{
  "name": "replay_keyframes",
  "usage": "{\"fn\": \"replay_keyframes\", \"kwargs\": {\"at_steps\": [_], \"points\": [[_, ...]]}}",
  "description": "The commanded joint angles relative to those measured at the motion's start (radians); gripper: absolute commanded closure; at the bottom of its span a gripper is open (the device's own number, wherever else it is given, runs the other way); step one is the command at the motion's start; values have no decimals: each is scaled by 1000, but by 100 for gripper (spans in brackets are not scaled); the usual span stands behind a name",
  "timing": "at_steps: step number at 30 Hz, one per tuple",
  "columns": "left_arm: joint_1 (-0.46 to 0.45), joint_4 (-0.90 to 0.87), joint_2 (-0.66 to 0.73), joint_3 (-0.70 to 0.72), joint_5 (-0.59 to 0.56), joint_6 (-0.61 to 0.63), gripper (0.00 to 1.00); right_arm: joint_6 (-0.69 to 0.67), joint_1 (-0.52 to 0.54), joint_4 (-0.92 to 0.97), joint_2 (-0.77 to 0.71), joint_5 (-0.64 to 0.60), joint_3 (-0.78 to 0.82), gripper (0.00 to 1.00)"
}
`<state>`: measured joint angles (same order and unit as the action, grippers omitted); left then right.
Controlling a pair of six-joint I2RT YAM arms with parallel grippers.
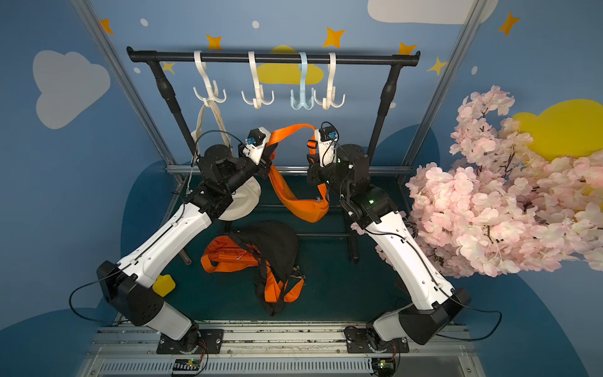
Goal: Hang the bag on a hook
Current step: Pick up the bag from the bag, then hang the bag on the hook.
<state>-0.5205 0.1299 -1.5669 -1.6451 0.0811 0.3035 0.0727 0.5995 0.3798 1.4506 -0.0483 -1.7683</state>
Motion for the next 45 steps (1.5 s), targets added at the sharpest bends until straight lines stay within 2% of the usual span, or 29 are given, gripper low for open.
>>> {"fn": "replay_keyframes", "kwargs": {"at_steps": [1,8,13,17,24,29,33,38,45], "points": [[-16,-37,26,-40,75,-7,96,-52,2,39,13,-21,-70,100],[-81,-79,71,-28,107,24,96,-75,24,44,-8,-18,-109,100],[-85,-195,104,-92,-51,32,96,-88,61,36,7,-26,-146,100],[-71,-303,101,-192,-183,40,96,-98,89,70,74,-20,-260,100],[9,-468,44,-412,-251,-92,96,-95,123,118,249,-8,-509,100],[31,-509,-3,-501,-243,-134,96,-77,134,126,365,1,-659,100],[43,-609,-78,-633,-236,-147,96,-64,134,138,438,-2,-760,100],[62,-709,-164,-760,-224,-168,96,-57,134,93,466,-17,-767,100],[109,-735,-209,-839,-204,-231,96,-36,134,39,496,-26,-773,100]]}}
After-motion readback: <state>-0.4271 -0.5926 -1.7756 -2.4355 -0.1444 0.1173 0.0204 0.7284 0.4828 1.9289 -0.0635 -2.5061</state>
